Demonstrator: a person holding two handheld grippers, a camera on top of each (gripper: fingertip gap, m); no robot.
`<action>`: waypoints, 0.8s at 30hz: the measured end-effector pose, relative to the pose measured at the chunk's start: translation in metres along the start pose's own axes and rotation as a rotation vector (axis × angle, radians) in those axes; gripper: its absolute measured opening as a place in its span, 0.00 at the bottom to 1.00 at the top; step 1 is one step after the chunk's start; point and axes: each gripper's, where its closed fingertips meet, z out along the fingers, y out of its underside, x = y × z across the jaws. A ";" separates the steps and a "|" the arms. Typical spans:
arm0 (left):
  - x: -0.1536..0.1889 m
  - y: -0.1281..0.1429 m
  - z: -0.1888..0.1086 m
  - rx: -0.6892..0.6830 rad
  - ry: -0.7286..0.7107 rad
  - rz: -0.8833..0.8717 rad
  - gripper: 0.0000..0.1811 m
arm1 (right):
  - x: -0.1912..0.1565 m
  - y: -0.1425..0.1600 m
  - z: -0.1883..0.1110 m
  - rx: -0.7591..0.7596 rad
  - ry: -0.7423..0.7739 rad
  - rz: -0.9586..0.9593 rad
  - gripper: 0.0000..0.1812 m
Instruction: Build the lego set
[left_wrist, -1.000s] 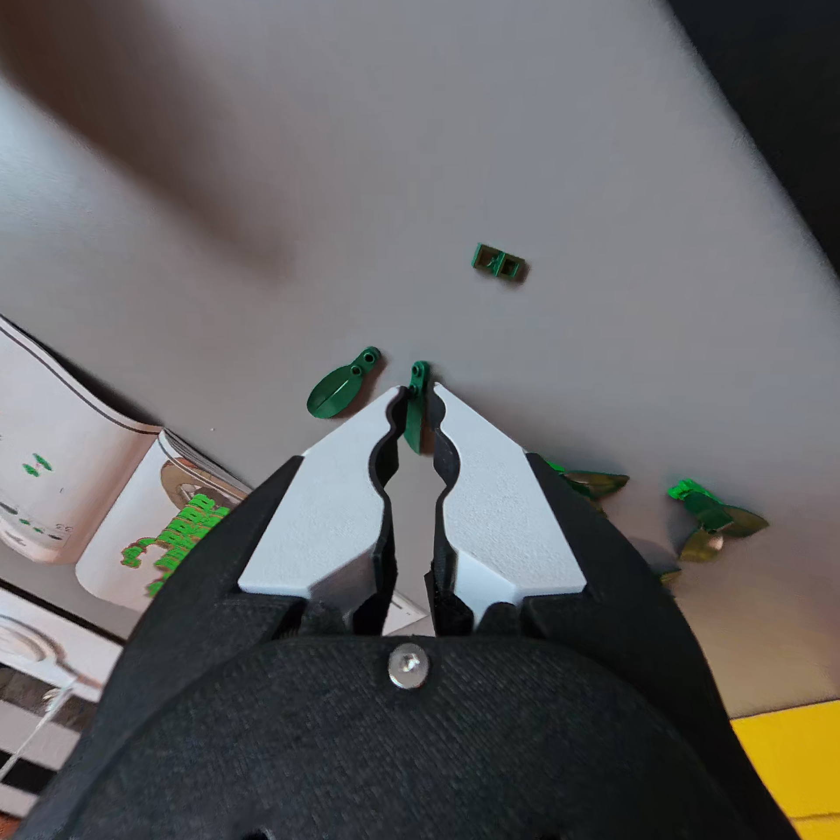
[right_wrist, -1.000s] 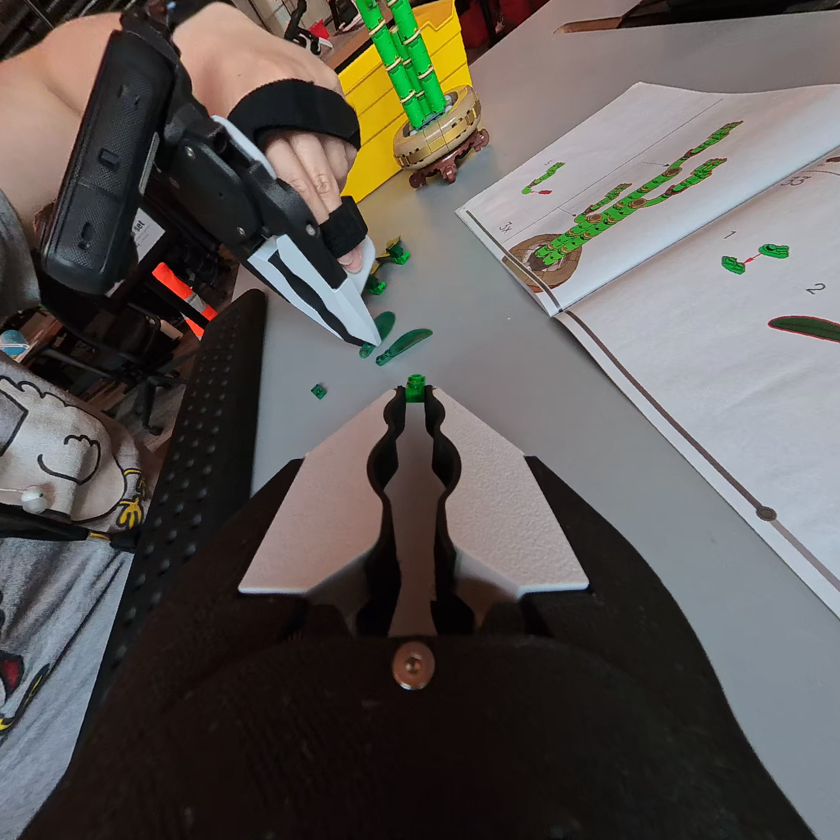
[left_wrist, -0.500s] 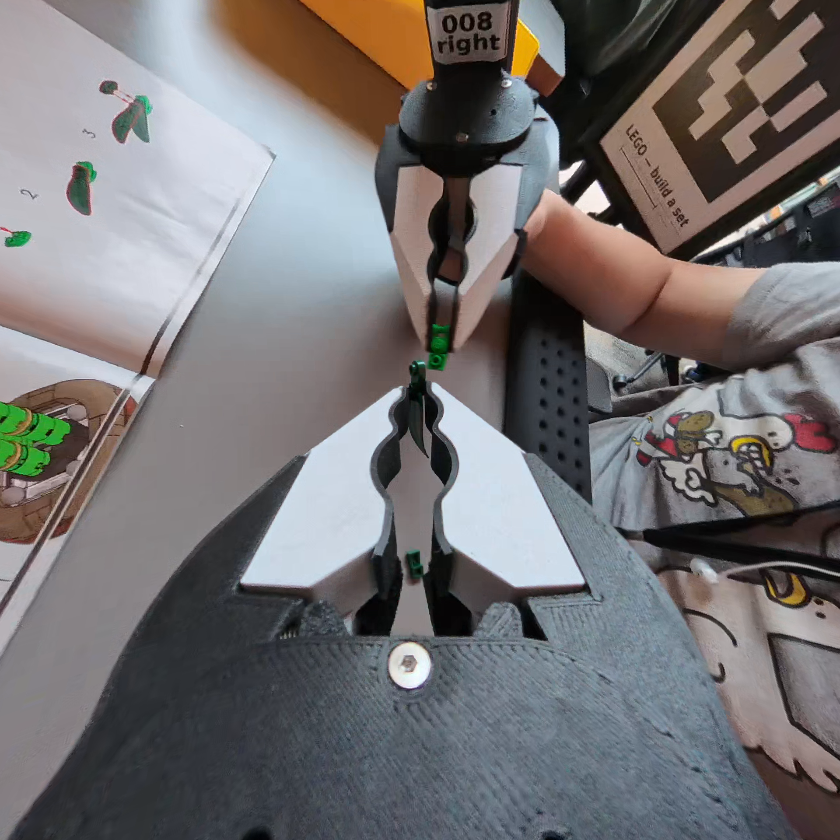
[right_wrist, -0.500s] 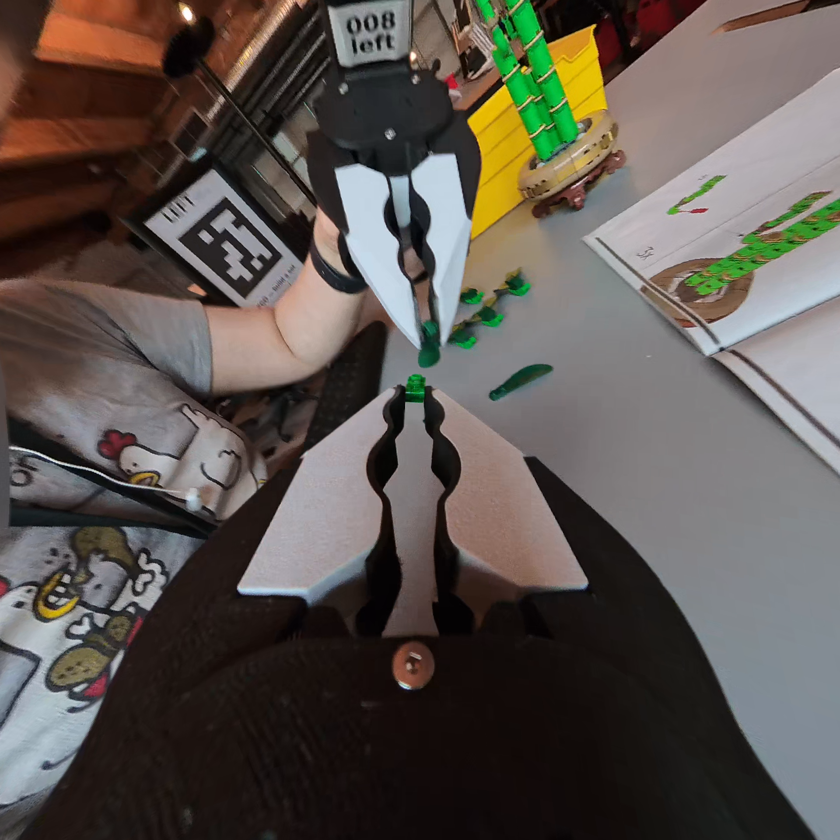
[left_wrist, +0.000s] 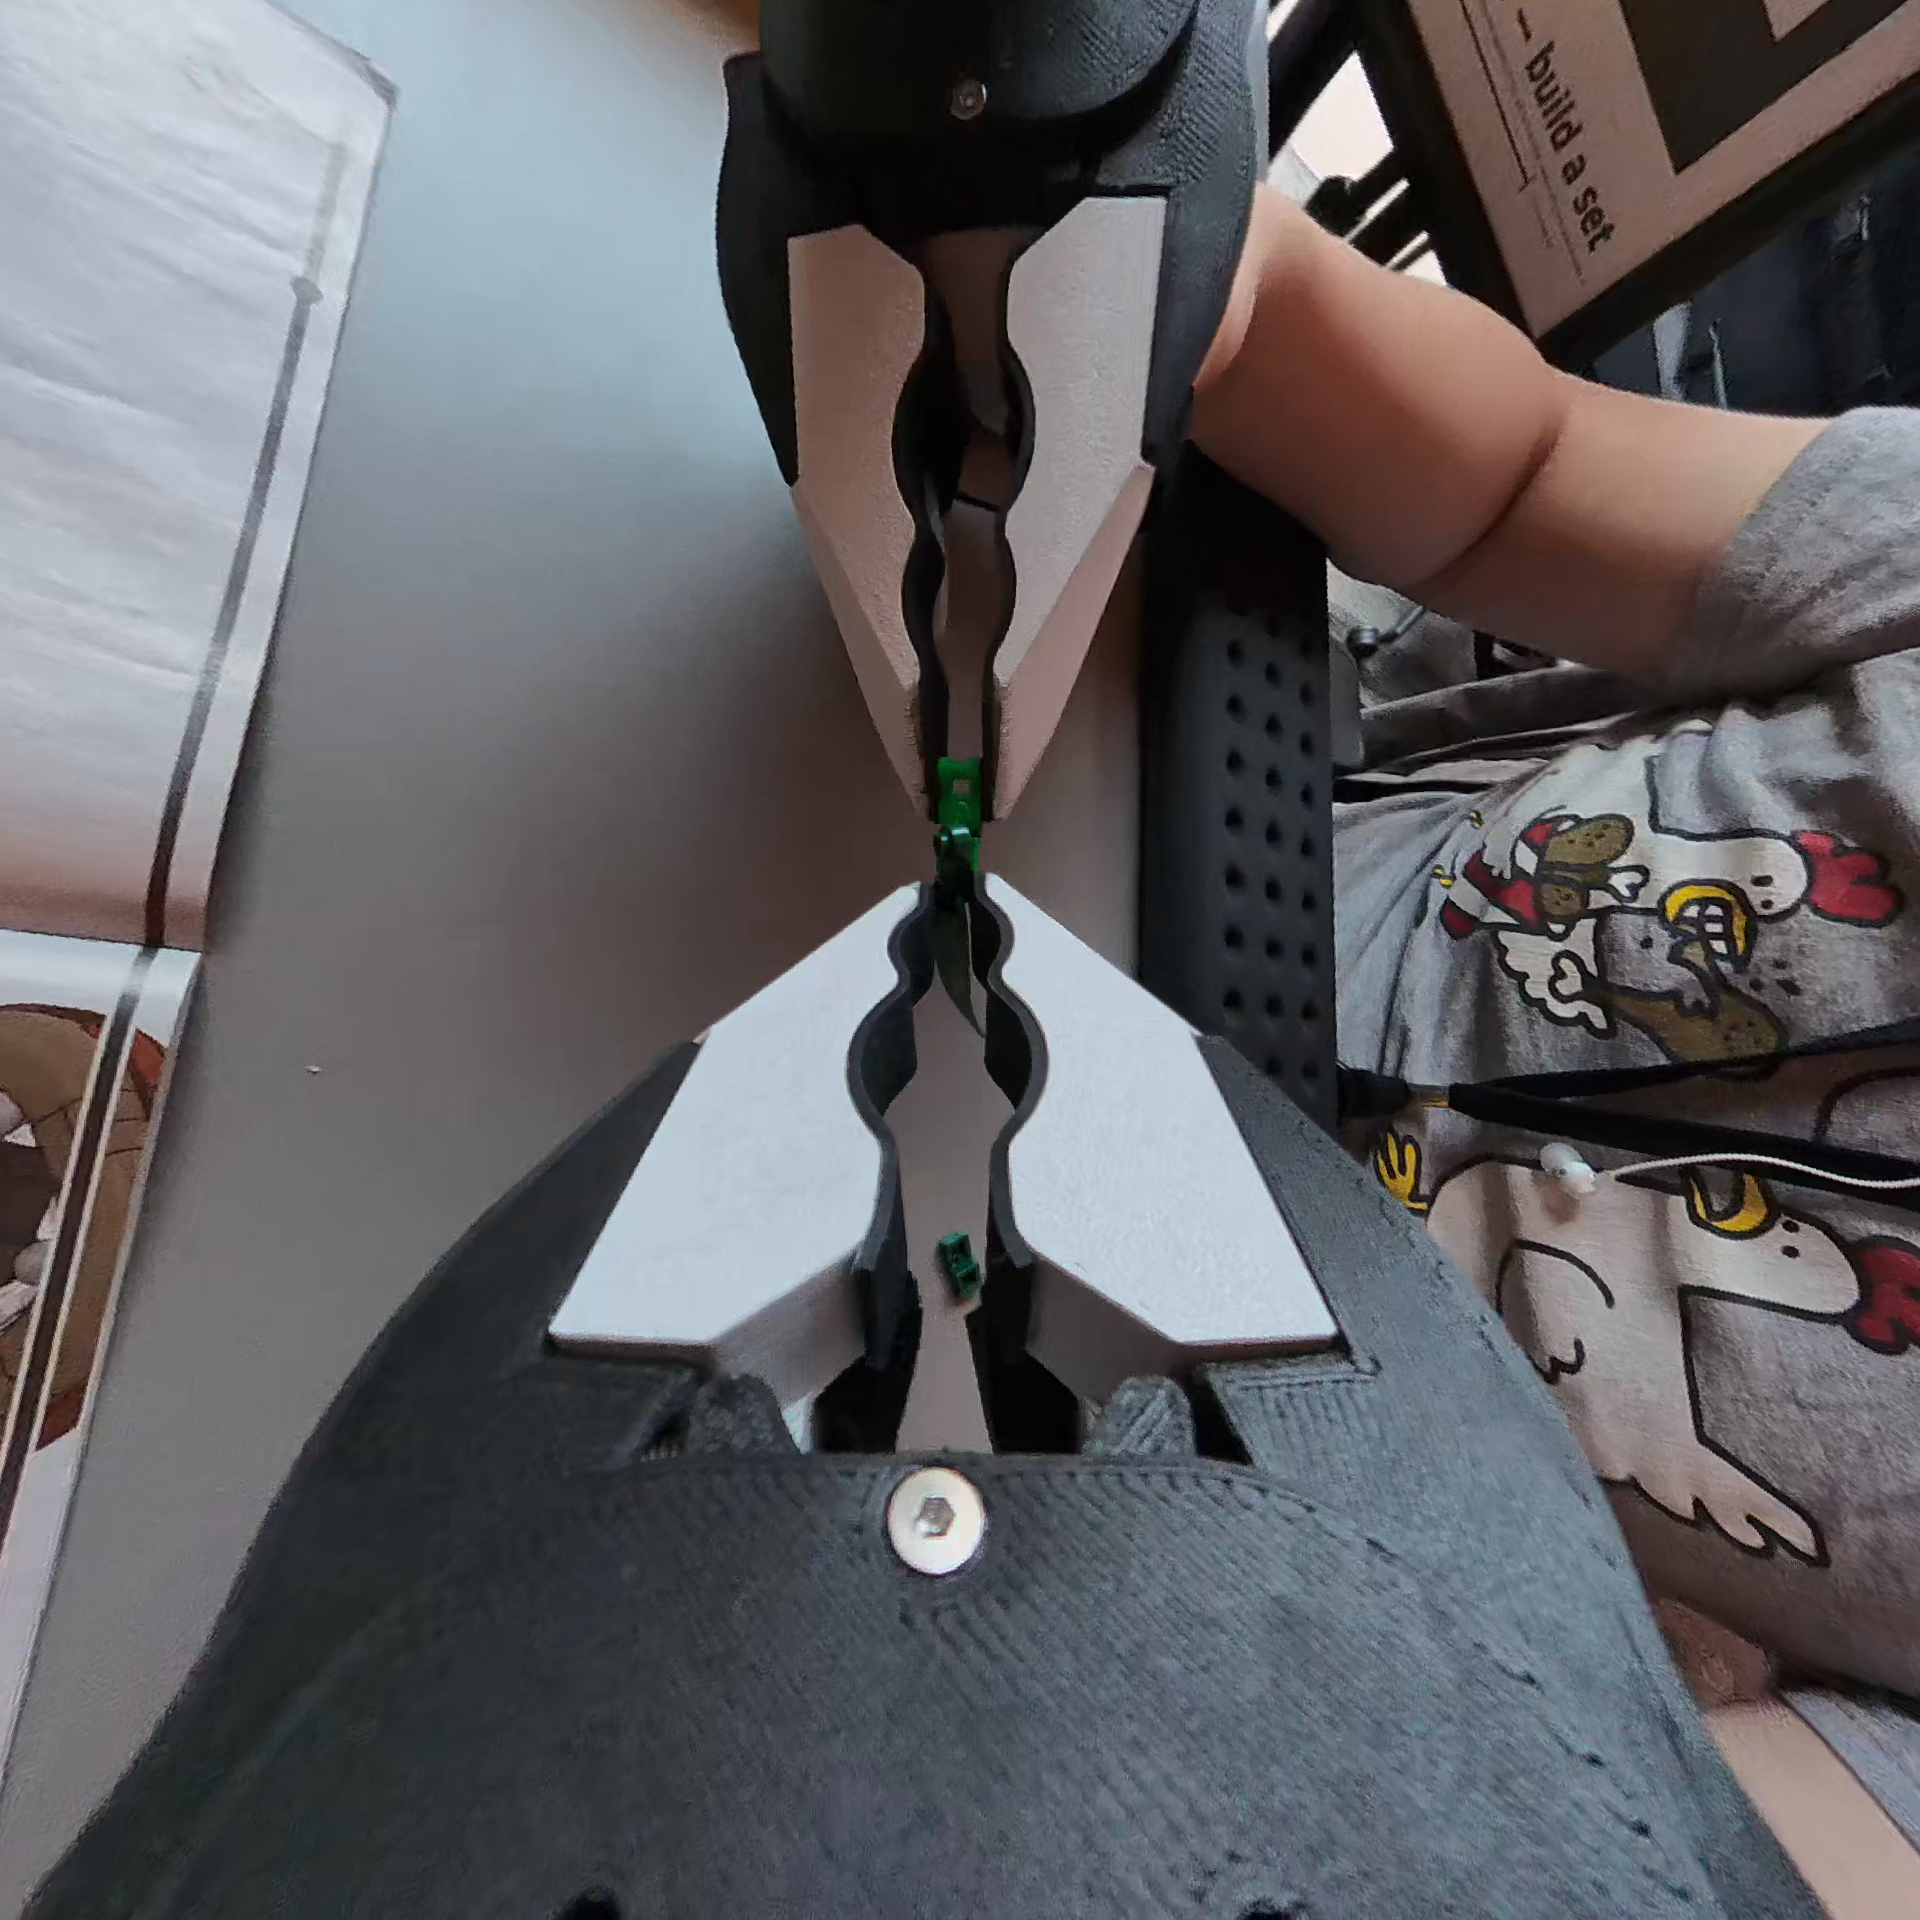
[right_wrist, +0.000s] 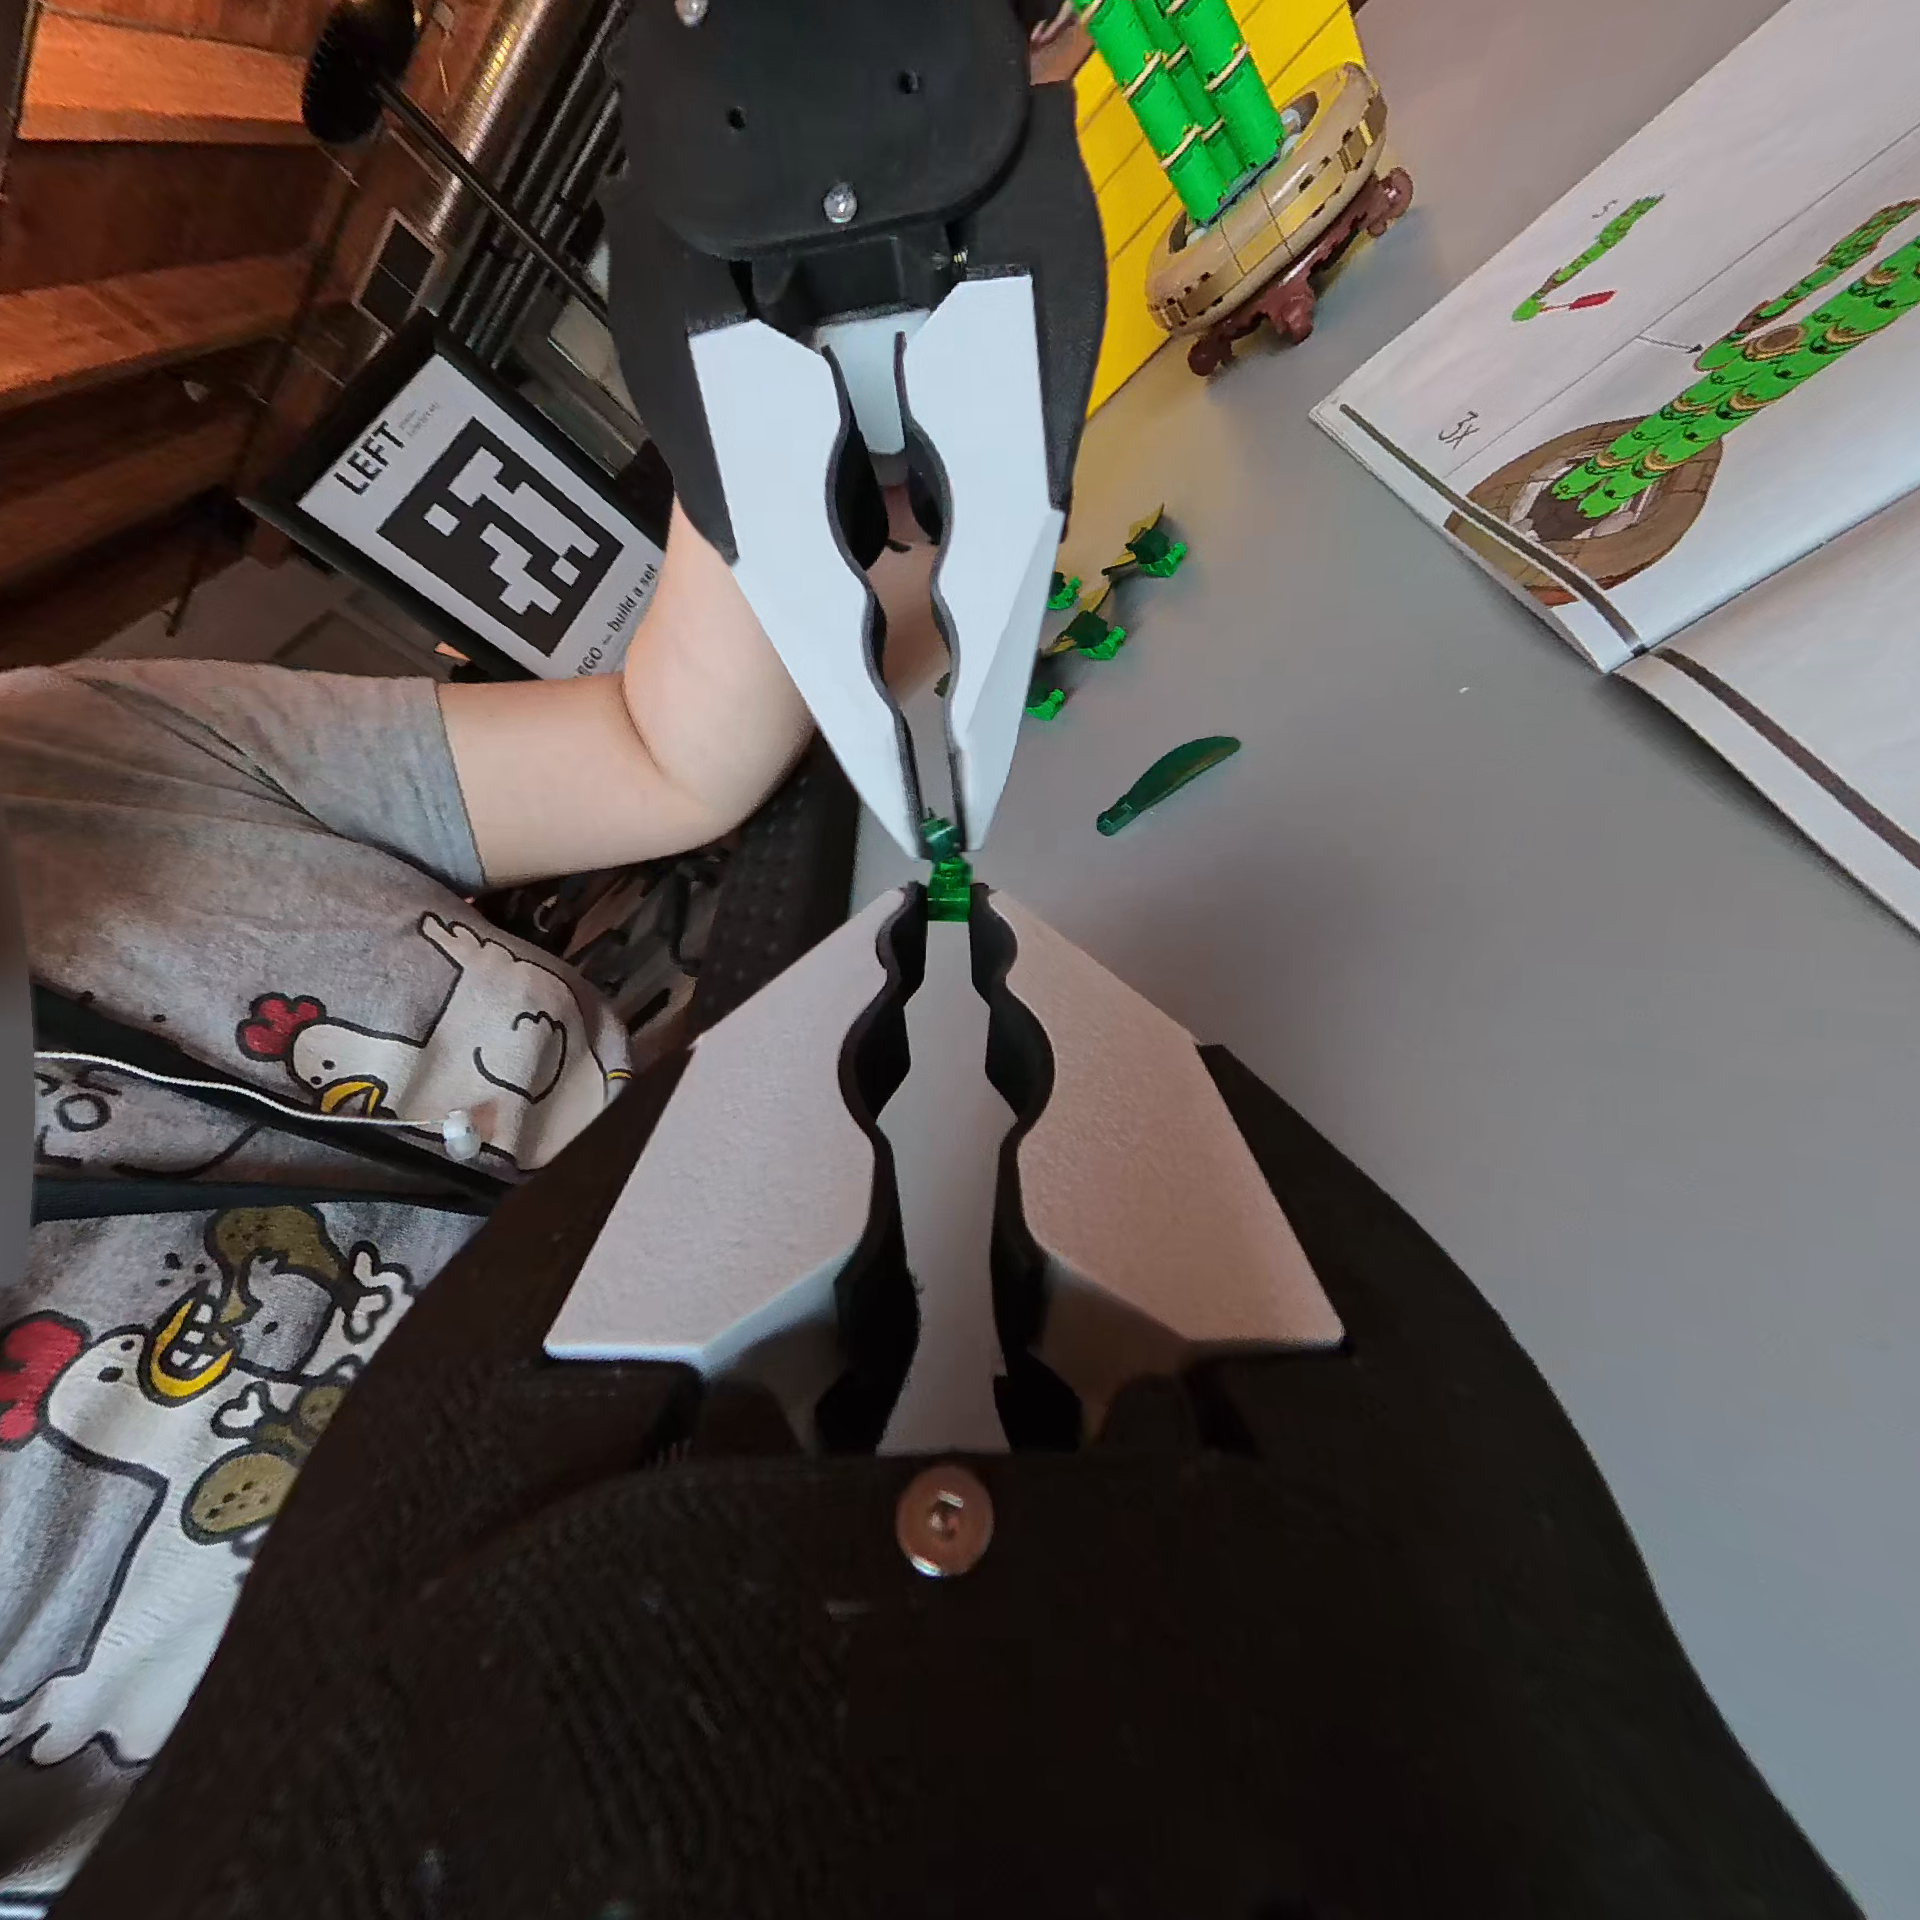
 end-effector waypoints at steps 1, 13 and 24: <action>0.005 -0.001 0.001 0.004 0.049 0.002 0.02 | 0.001 0.001 0.000 -0.005 0.007 -0.011 0.03; -0.014 -0.011 -0.008 0.097 -0.091 0.108 0.02 | 0.005 0.001 0.002 -0.019 0.026 0.000 0.03; -0.077 -0.005 -0.016 -0.208 -0.976 0.821 0.02 | 0.038 0.001 -0.018 -0.037 0.285 -0.093 0.03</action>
